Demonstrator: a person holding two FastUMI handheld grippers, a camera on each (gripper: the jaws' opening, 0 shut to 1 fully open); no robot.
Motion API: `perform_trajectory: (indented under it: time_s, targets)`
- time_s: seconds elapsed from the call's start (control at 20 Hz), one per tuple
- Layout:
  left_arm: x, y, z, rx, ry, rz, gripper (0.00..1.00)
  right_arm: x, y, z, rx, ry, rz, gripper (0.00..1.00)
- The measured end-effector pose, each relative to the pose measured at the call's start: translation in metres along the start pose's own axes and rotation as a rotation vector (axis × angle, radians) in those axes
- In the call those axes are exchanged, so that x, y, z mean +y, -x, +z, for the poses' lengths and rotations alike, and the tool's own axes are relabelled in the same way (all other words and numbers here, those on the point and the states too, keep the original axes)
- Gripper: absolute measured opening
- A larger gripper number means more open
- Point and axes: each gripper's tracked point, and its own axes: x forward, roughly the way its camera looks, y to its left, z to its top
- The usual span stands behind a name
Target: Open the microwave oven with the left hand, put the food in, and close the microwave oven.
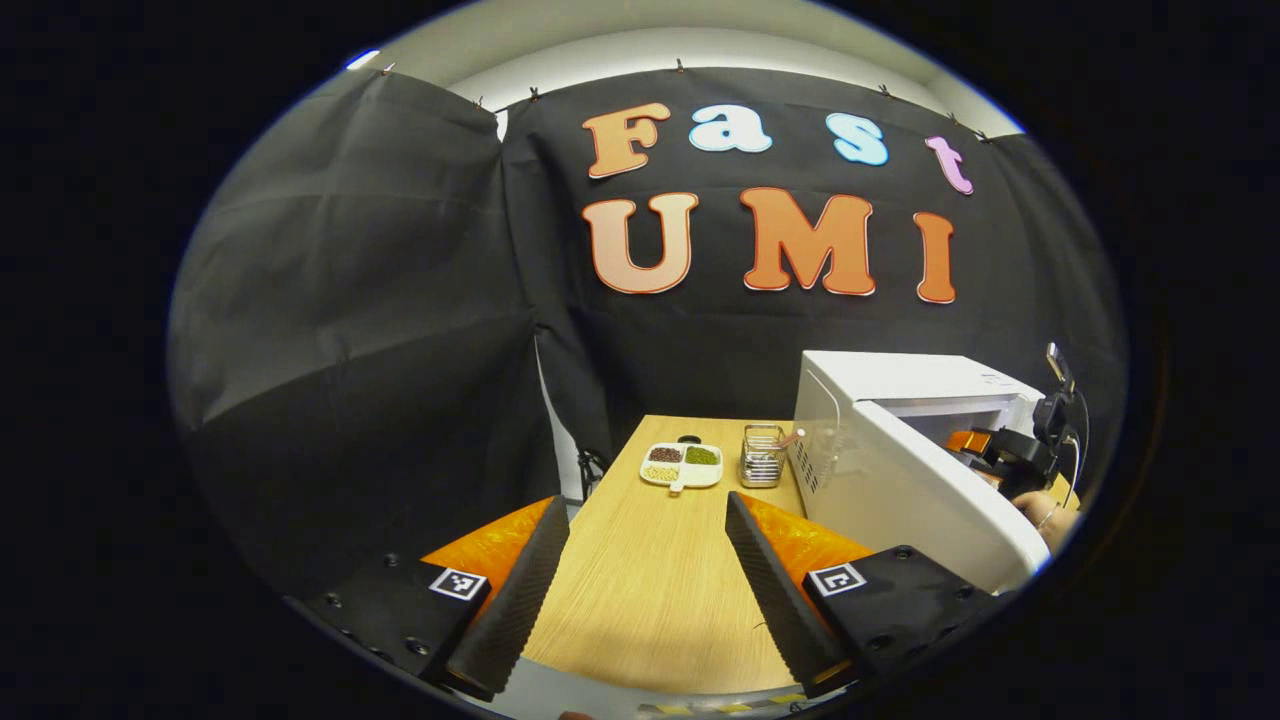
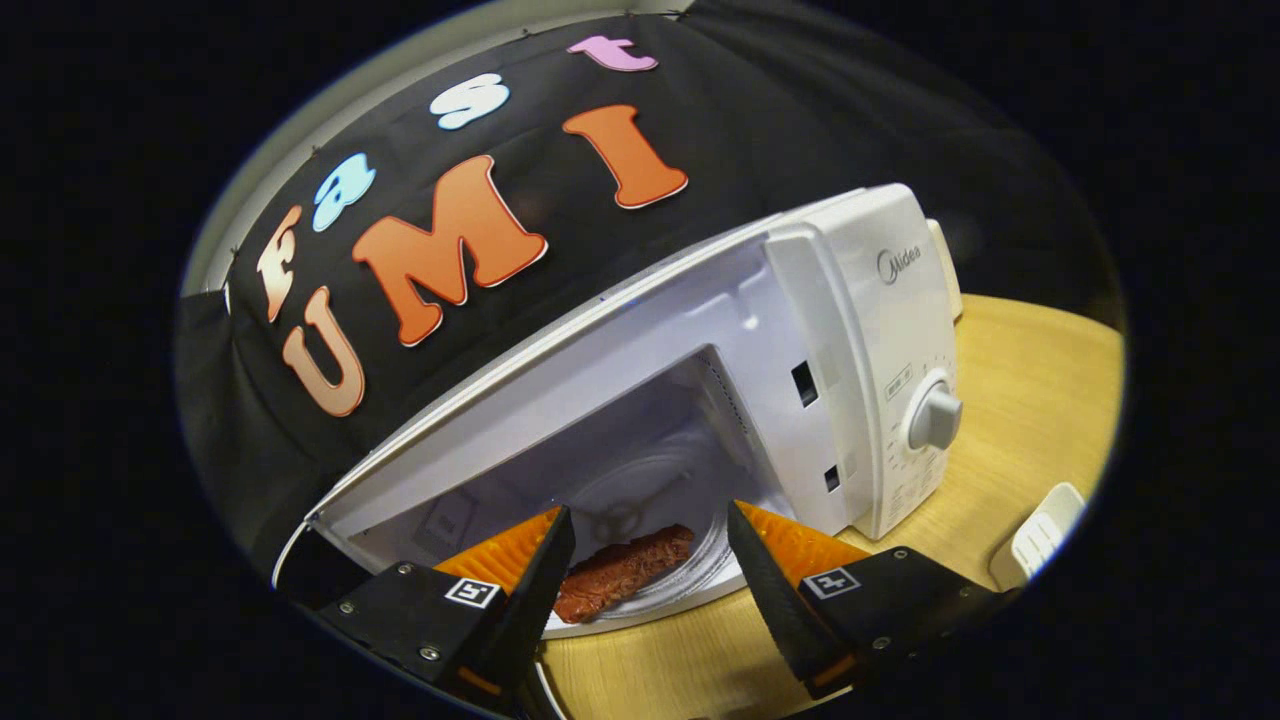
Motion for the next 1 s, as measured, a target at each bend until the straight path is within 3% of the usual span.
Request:
perform_trajectory:
  time_s: [0.3,0.35,0.4,0.45,0.5,0.75,0.8,1.0]
  targets:
    - [-0.033,0.019,-0.026,0.019,-0.028,-0.116,0.96,-0.019,0.064,0.033,-0.01,0.235,0.033,0.95]
    - [-0.038,0.021,-0.033,0.026,-0.035,-0.131,1.0,-0.021,0.075,0.042,-0.022,0.246,0.04,0.94]
    - [-0.042,0.024,-0.04,0.037,-0.042,-0.141,0.96,-0.025,0.087,0.051,-0.033,0.253,0.045,0.95]
    - [-0.045,0.027,-0.047,0.046,-0.043,-0.151,1.0,-0.029,0.099,0.06,-0.047,0.261,0.043,0.94]
    - [-0.049,0.03,-0.054,0.058,-0.038,-0.163,0.96,-0.033,0.109,0.068,-0.059,0.268,0.04,0.94]
    - [-0.074,0.028,-0.076,0.091,-0.022,-0.211,0.96,-0.052,0.16,0.11,-0.118,0.303,0.012,0.94]
    - [-0.081,0.026,-0.078,0.093,-0.018,-0.222,1.0,-0.056,0.169,0.12,-0.132,0.308,0.009,0.94]
    - [-0.109,0.022,-0.09,0.113,-0.017,-0.267,1.0,-0.066,0.188,0.15,-0.173,0.259,0.01,0.94]
